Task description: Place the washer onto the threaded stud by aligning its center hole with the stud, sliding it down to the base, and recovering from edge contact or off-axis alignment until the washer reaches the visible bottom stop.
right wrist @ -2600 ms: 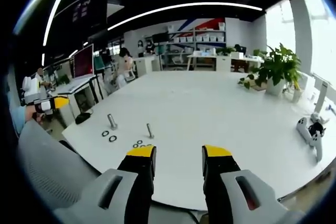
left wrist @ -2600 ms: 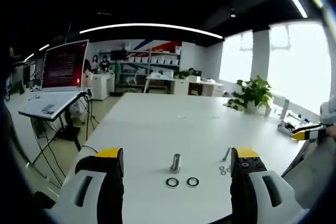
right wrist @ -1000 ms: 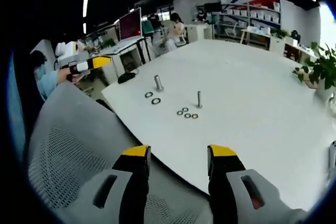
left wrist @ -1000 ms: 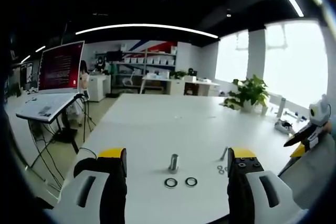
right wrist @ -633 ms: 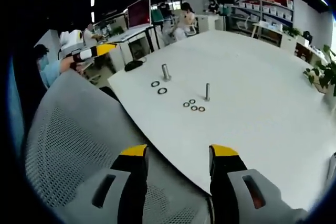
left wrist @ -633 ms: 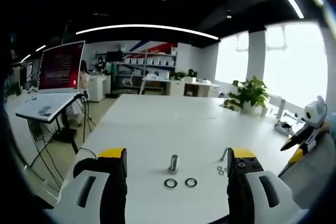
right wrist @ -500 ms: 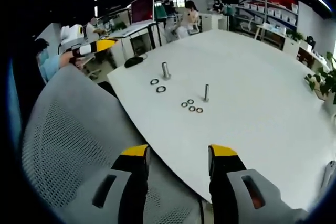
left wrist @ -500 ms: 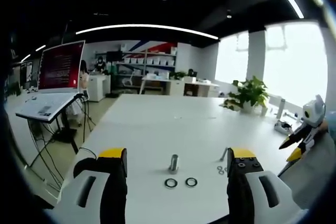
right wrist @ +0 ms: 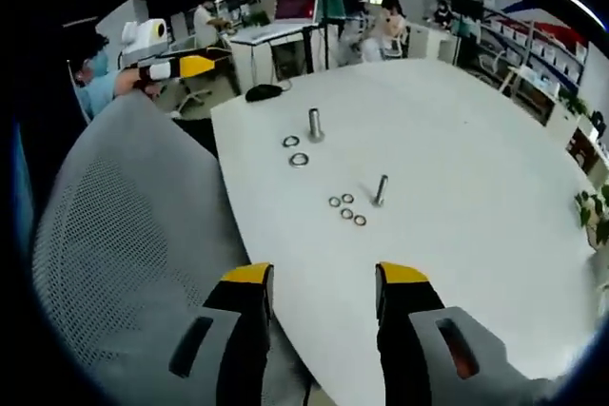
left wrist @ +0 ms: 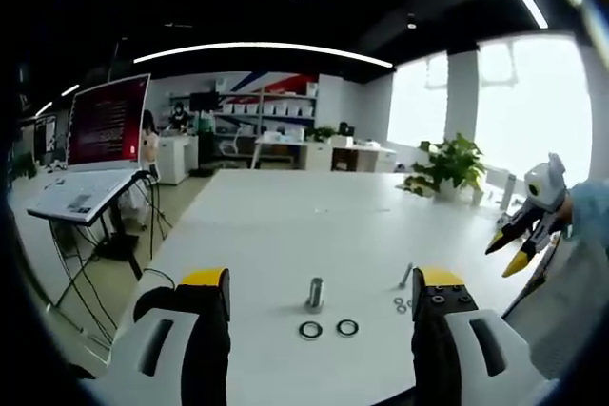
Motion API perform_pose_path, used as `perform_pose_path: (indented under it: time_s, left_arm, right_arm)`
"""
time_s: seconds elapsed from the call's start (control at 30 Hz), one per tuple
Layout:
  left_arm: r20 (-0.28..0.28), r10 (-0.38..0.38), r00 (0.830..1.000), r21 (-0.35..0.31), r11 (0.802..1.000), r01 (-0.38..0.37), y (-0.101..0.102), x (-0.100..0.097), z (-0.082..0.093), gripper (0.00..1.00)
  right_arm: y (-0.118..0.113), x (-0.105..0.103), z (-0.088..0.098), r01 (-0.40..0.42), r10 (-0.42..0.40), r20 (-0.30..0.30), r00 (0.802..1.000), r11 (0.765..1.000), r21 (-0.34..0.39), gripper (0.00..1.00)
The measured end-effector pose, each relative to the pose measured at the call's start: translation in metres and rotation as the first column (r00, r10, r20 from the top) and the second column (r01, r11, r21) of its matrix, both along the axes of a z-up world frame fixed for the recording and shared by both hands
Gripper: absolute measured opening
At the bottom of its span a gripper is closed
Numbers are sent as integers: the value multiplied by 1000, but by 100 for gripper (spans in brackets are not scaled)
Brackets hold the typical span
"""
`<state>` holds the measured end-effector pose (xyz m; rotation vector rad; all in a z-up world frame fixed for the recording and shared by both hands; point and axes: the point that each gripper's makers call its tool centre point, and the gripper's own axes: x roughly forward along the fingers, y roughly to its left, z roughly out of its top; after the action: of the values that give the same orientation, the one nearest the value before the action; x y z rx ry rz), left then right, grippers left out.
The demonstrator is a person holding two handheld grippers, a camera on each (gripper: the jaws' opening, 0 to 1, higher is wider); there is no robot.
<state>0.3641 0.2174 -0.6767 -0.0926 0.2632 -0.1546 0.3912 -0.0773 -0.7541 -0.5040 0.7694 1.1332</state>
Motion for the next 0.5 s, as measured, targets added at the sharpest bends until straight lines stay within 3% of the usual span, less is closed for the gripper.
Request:
perform_pose_path:
  time_s: [0.23,0.4,0.5]
  left_arm:
    - [29,-1,1000,28,1000,0,2,1,4,74]
    - [24,8,1000,18,1000,-9,3,0,3,74]
    - [15,6,1000,11,1000,-6,2,0,2,71]
  right_arm:
    - [16,16,-1,-50,50,28,998,999,-15,46]
    - [21,27,-4,-114,117,45,992,991,-66,46]
    - [19,36,-6,-179,192,98,976,975,-132,45]
